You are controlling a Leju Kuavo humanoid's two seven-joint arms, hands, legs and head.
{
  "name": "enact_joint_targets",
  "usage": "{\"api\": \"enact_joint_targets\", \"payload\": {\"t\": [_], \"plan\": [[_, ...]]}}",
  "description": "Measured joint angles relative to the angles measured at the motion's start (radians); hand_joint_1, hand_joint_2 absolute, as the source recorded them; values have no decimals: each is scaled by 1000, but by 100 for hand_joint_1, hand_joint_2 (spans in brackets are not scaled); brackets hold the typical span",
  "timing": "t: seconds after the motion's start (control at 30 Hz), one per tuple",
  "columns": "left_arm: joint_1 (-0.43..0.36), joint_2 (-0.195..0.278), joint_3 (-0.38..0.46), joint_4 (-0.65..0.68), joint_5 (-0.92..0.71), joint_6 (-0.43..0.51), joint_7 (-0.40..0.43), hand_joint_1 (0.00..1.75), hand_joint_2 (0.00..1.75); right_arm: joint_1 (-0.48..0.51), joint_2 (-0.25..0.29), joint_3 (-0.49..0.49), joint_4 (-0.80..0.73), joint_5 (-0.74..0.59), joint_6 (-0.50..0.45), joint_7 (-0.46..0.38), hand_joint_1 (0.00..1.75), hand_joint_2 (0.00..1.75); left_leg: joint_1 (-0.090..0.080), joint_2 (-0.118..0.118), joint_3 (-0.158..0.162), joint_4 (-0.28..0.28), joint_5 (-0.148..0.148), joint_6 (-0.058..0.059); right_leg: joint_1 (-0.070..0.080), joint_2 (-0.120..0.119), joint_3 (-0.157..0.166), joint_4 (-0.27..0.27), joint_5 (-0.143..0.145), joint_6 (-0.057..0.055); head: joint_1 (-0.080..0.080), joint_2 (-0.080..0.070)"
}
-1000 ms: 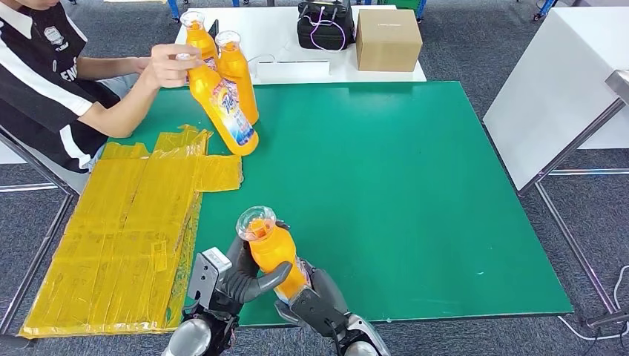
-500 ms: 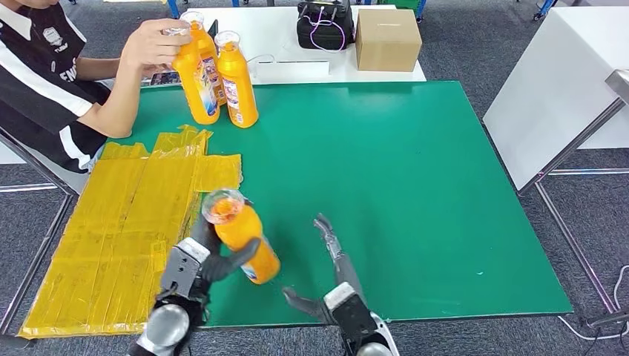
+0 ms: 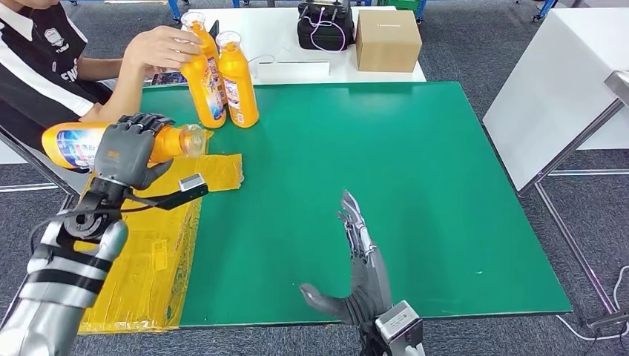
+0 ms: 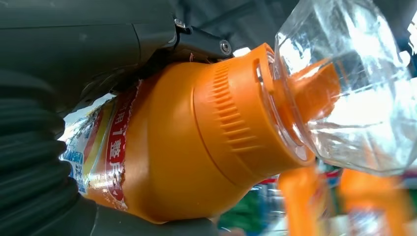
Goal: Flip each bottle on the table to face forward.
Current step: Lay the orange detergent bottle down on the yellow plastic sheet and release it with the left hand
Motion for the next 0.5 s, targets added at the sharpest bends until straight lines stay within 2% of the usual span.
{"api": "enact_joint_targets", "payload": {"t": [0.1, 0.17, 0.33, 0.5], "plan": [[-119, -17, -68, 238, -72, 16, 46, 175, 175, -32, 0, 13, -4, -14, 13, 8, 0, 175, 0, 1, 0, 0, 1, 0, 0, 0, 0, 0, 2, -2, 0, 0], [-166, -37, -109, 362, -84, 25, 70, 175, 175, -50, 0, 19, -4, -18, 19, 12, 0, 175, -1, 1, -1, 0, 1, 1, 0, 1, 0, 0, 2, -1, 0, 0], [-227, -90, -160, 555, -87, 15, 111, 175, 175, -71, -1, 31, -4, -18, 24, 19, 0, 175, -1, 2, -2, 0, 1, 1, 0, 2, -2, 1, 3, -1, 0, 0], [-257, -148, -178, 695, -79, 6, 149, 175, 175, -88, -1, 42, -4, -16, 24, 25, 0, 175, -1, 1, -4, 0, 1, 0, 0, 1, -3, 0, 2, -1, 0, 0]]}}
